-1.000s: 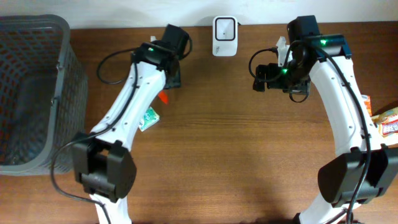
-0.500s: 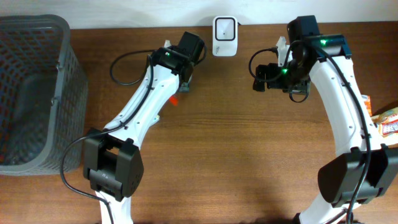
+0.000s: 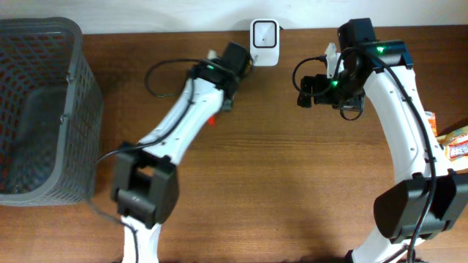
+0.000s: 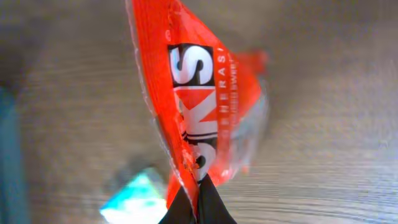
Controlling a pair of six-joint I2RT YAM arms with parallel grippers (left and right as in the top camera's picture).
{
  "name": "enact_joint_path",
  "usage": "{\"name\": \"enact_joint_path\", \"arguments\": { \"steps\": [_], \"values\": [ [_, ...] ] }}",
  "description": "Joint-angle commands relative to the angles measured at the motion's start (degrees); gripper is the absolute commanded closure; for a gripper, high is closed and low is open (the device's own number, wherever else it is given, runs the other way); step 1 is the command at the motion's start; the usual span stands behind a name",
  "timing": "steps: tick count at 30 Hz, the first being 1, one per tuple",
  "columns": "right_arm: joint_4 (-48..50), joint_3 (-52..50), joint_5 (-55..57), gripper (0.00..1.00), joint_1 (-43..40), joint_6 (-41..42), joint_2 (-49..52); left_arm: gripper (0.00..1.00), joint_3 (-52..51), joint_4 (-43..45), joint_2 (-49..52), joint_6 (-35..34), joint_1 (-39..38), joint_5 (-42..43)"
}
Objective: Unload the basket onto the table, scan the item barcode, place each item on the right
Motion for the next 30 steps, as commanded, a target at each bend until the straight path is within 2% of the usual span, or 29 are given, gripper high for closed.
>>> {"name": "enact_joint_path", "arguments": {
  "steps": [1, 9, 13, 16, 19, 24, 30],
  "values": [
    [0.0, 0.0, 0.5, 0.01, 0.3, 0.3, 0.1, 0.98, -0.3, -0.5, 4.7, 0.7, -3.3, 0.6],
    [0.0, 0.0, 0.5, 0.01, 0.3, 0.3, 0.1, 0.99, 3.6, -2.3, 4.5, 0.7, -7.2, 0.5],
    [0.0, 0.0, 0.5, 0.02, 0.3, 0.3, 0.1, 1.00, 11.5, -10.7, 4.4, 0.7, -4.2, -5.8],
    [0.0, 0.0, 0.5, 0.02, 0.3, 0.3, 0.1, 1.00, 16.4, -15.8, 4.4, -1.2, -2.3, -6.6],
    [0.0, 0.0, 0.5, 0.02, 0.3, 0.3, 0.1, 1.00, 18.8, -18.4, 4.4, -2.6, 0.3, -1.6],
    [1.3, 0.0, -1.9, 0.02, 0.3, 0.4, 0.1, 1.00, 18.7, -18.1, 4.4, -2.6, 3.9, 9.7],
    [5.7, 0.0, -1.4, 0.02, 0.3, 0.3, 0.1, 1.00, 18.7, -18.3, 4.4, -2.6, 4.1, 10.8]
  ]
}}
